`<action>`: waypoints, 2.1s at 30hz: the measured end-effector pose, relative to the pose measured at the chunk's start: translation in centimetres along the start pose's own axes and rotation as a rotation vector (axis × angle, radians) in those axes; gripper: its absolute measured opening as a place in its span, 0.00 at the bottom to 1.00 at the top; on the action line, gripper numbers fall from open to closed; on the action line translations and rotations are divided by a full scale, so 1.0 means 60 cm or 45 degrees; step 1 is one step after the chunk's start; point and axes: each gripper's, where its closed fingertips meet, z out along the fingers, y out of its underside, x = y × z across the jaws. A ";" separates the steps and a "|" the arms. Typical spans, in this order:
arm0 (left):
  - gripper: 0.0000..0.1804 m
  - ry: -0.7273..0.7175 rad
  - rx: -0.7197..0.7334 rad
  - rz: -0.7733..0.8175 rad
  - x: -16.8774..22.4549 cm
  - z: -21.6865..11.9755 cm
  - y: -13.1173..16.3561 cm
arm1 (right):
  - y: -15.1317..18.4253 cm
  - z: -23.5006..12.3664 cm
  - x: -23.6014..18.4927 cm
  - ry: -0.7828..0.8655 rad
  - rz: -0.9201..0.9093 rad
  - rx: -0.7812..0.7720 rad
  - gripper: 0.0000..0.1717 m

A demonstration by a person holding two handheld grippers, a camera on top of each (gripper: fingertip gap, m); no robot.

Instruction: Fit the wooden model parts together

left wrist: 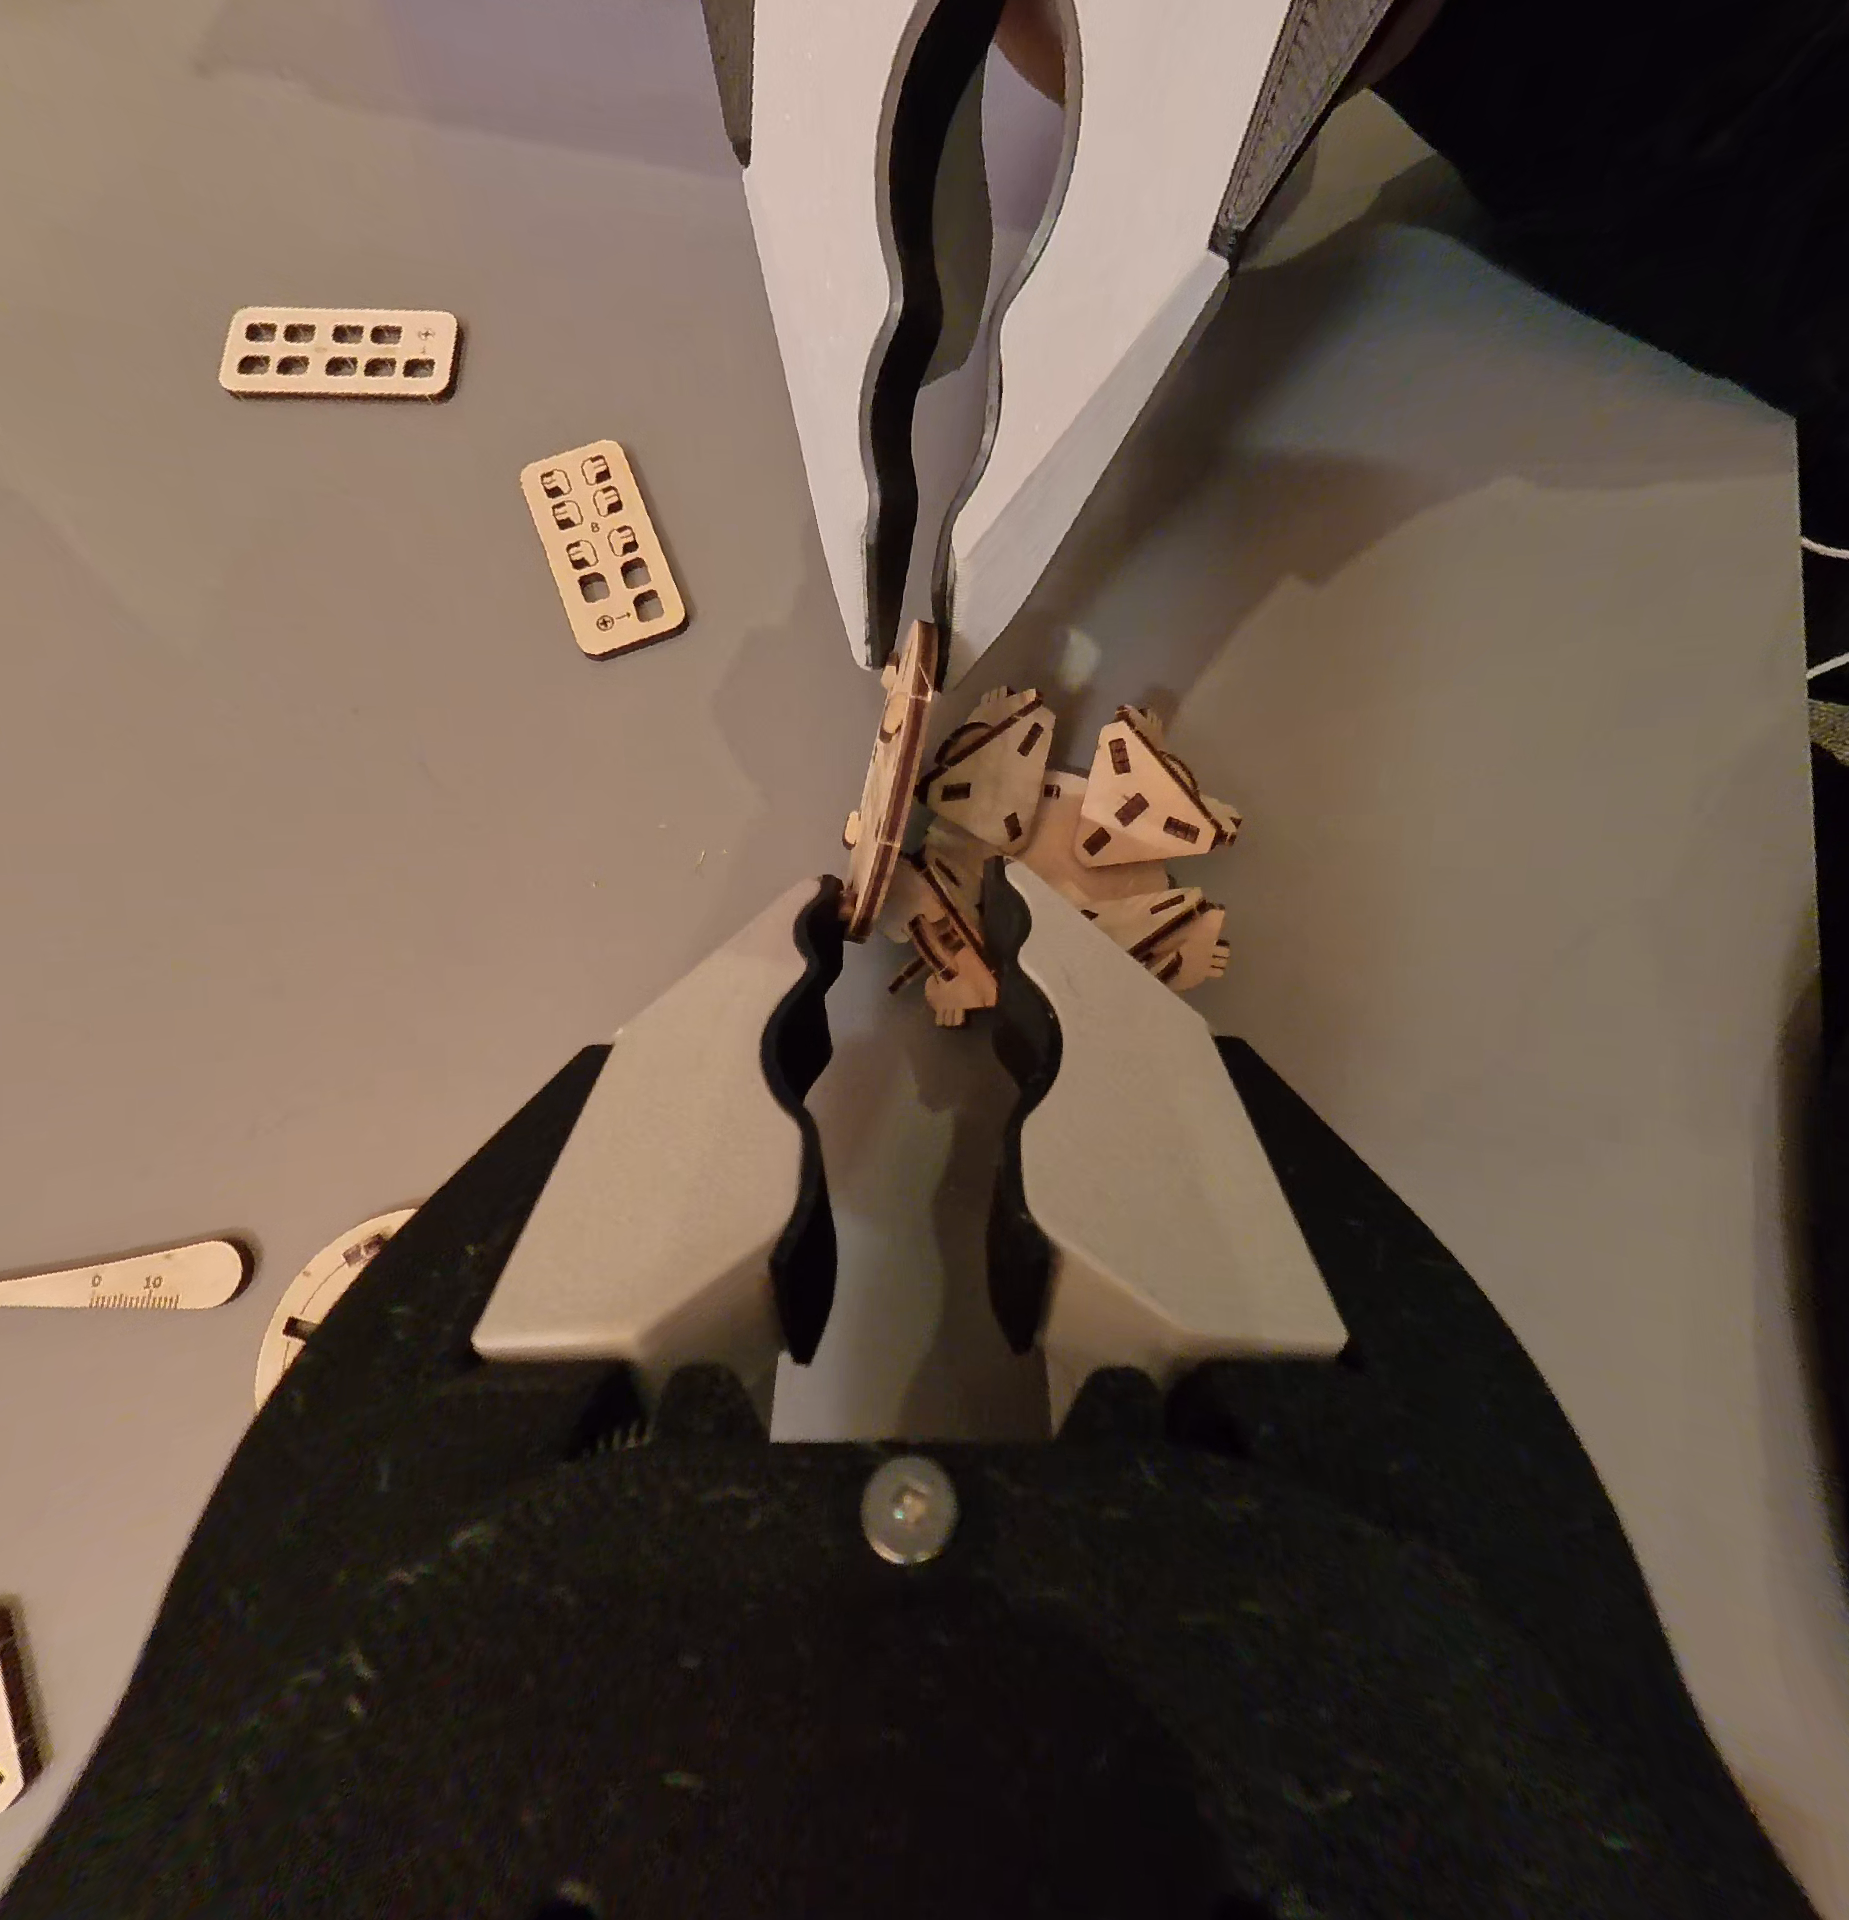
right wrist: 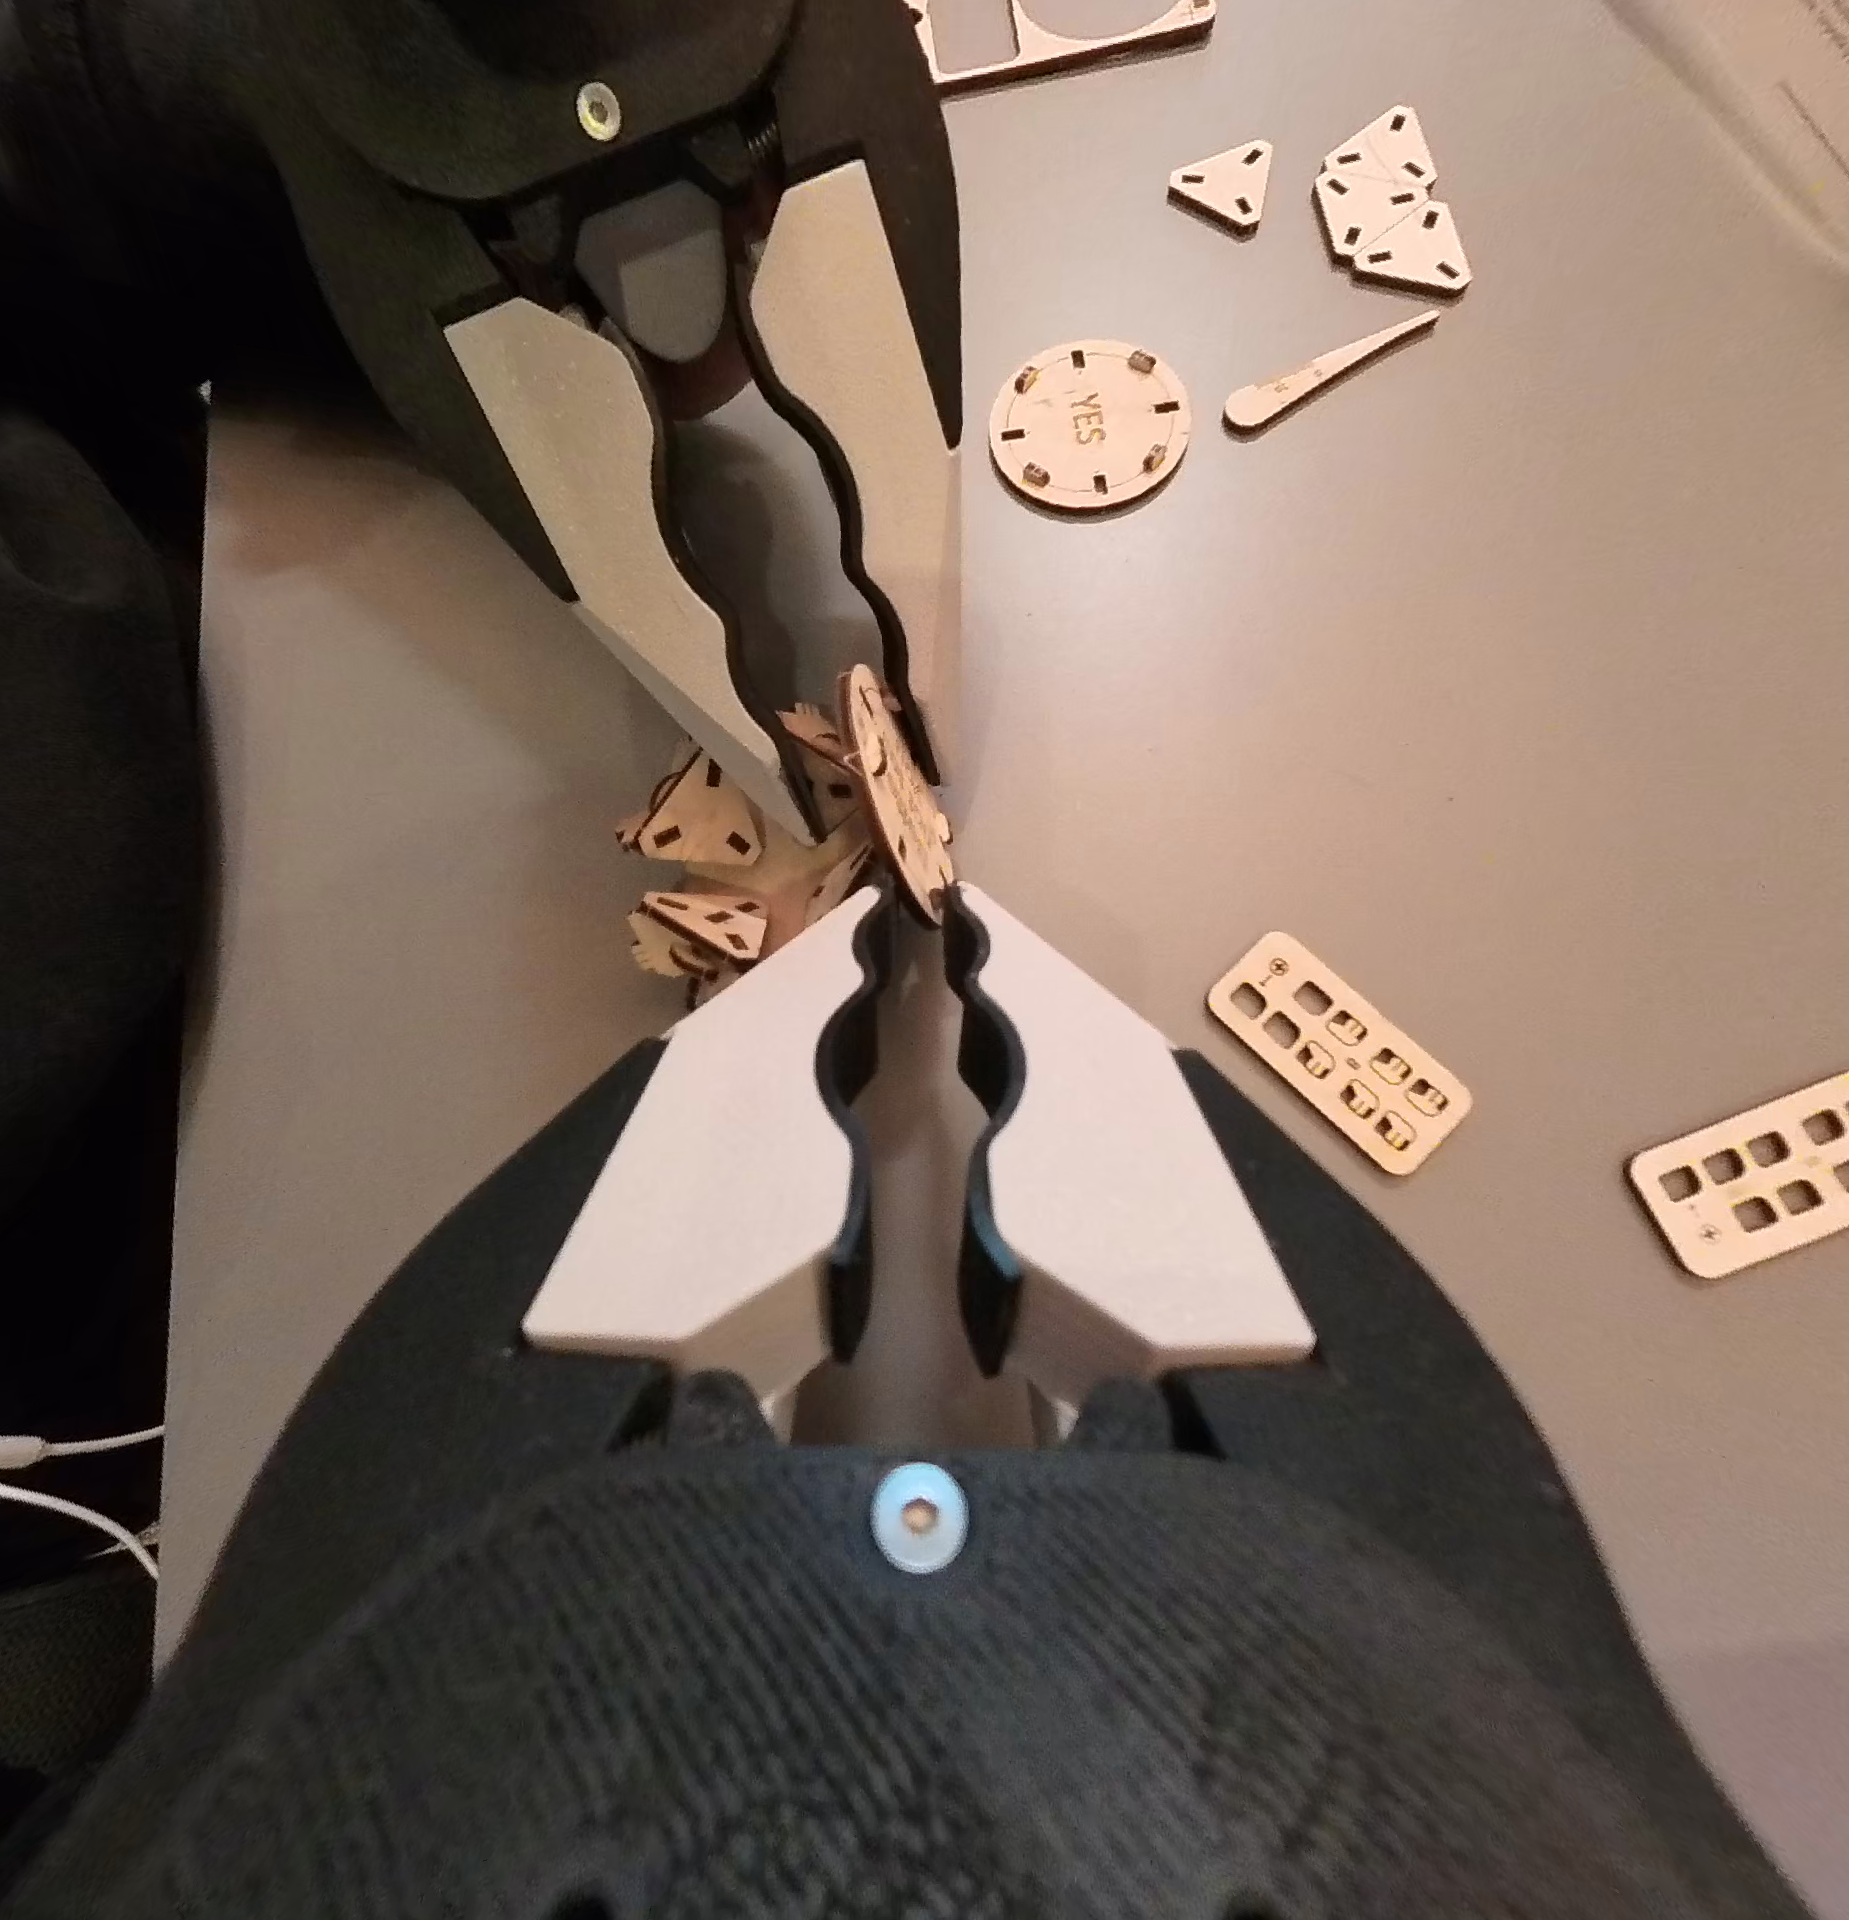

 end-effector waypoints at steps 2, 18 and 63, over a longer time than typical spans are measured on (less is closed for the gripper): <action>0.13 0.000 0.001 0.000 0.000 0.000 0.000 | 0.000 0.000 0.000 -0.001 0.002 0.001 0.04; 0.13 0.007 0.005 -0.007 -0.001 0.000 0.000 | 0.000 0.002 0.002 -0.021 0.039 0.018 0.04; 0.13 -0.032 0.029 -0.160 -0.016 -0.006 0.007 | 0.000 0.038 0.009 -0.108 0.332 0.125 0.13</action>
